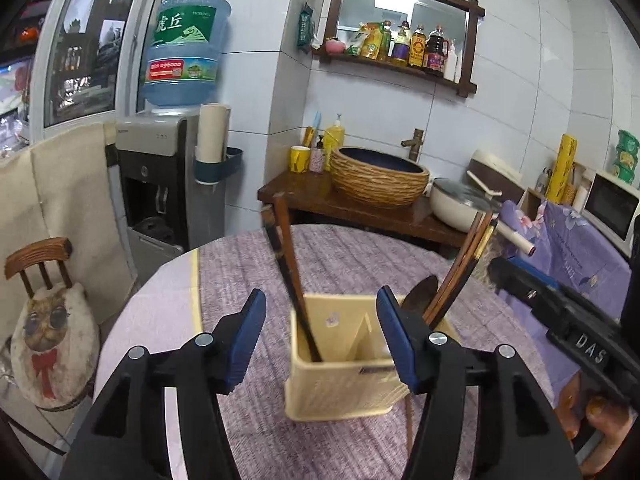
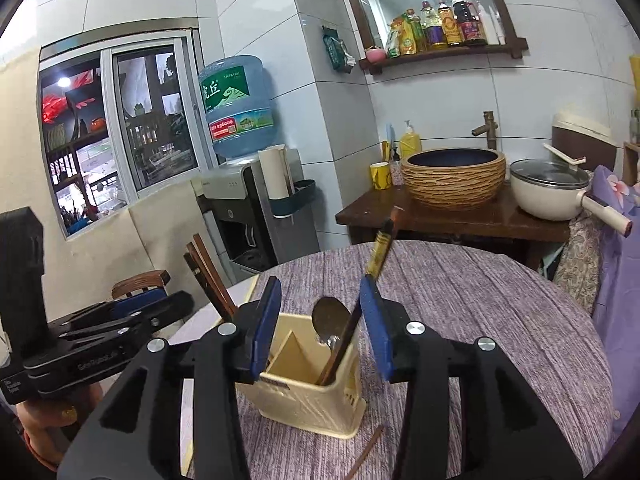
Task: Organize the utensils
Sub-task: 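Open both tools and move them down to the spoon and chopstick on the table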
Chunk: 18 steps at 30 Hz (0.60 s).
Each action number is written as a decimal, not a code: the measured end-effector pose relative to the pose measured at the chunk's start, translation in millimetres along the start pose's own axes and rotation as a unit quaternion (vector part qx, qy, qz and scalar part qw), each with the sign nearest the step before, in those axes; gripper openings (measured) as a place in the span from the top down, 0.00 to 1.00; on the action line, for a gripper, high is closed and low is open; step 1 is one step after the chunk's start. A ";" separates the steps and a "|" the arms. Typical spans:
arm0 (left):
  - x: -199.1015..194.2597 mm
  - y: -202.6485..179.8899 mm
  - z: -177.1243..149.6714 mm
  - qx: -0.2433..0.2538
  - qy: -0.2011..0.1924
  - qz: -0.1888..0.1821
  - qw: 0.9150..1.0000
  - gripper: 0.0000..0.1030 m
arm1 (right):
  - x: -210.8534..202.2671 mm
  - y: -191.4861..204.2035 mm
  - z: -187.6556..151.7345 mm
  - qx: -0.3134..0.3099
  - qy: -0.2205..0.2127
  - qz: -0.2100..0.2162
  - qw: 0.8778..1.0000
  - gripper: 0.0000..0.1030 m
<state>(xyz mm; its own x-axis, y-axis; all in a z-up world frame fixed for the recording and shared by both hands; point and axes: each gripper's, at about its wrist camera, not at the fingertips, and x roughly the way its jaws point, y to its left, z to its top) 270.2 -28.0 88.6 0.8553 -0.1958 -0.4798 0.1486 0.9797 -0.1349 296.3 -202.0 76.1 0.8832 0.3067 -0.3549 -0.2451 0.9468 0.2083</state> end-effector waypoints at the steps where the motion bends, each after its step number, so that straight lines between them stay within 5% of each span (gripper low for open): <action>1: -1.8 0.9 -5.2 0.000 0.007 0.000 1.000 0.43 | -2.6 -0.7 -2.8 0.001 0.003 -0.007 1.000 0.59; 7: 2.2 9.8 -53.2 -0.002 0.072 0.016 0.997 0.34 | -9.4 -15.5 -41.5 -0.006 0.066 -0.092 0.994 0.50; 18: 22.4 -20.9 -149.1 0.030 0.178 0.021 0.983 0.34 | -11.8 -35.4 -125.1 0.022 0.147 -0.148 0.978 0.50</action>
<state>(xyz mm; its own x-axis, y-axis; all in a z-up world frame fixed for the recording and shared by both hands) 212.2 -59.5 -48.6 0.6344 -0.1483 -0.7586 0.1562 0.9858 -0.0622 244.5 -227.0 -41.1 0.7581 0.0400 -0.6509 0.0271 0.9953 0.0927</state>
